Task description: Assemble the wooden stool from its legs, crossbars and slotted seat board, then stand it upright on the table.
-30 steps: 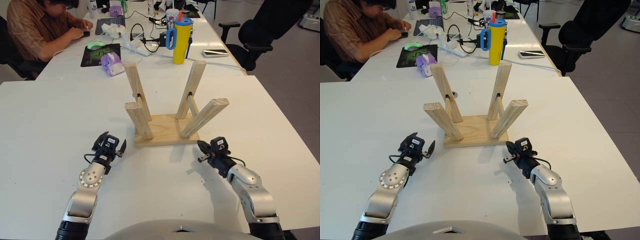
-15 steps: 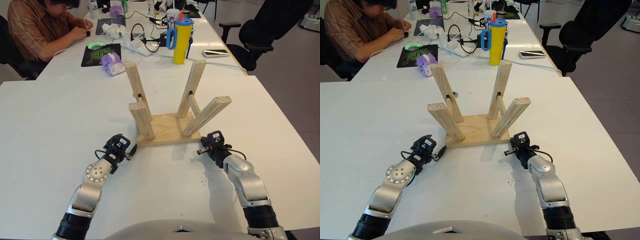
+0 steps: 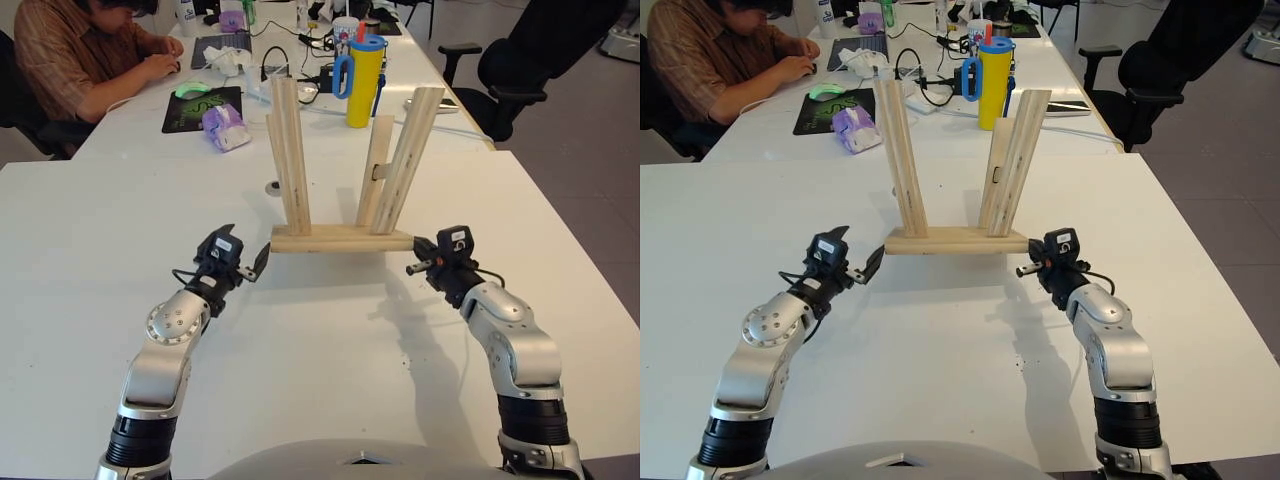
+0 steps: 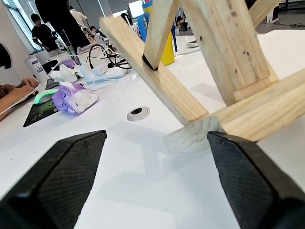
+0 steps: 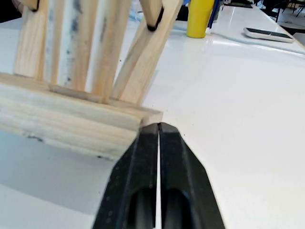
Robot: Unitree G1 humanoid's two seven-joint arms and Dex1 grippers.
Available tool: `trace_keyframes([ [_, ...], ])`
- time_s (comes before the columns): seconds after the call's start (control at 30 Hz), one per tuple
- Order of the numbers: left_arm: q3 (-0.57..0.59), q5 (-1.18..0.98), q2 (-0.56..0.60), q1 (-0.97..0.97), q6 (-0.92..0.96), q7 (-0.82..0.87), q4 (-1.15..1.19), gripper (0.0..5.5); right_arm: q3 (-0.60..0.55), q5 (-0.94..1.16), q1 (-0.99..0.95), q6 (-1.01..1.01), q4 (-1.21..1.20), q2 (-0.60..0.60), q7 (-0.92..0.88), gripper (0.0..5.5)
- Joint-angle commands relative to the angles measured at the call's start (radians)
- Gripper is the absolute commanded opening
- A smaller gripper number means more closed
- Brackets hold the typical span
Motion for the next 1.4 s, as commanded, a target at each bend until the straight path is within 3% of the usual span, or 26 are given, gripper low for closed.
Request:
trace_keyframes([
  [0.03,-0.078,-0.091,-0.041,-0.064,0.003,-0.073,-0.070,3.99,0.050,0.134,-0.098,0.048,-0.057,0.083,0.043,0.03],
  [0.4,-0.034,-0.028,0.061,-0.050,-0.016,-0.078,0.080,3.99,0.002,0.063,-0.124,0.063,0.043,0.071,-0.049,0.03],
  [0.77,0.011,-0.064,0.174,0.018,-0.273,-0.247,0.301,3.99,-0.091,0.059,-0.142,-0.058,0.097,0.059,-0.112,0.03],
  [1.23,-0.081,-0.096,0.251,-0.298,-0.492,-0.592,0.629,3.99,-0.103,0.013,-0.167,-0.203,0.331,0.005,-0.106,0.03],
  [1.4,-0.087,-0.120,0.275,-0.383,-0.522,-0.722,0.755,3.32,-0.093,0.002,-0.178,-0.228,0.367,-0.002,-0.107,0.00],
])
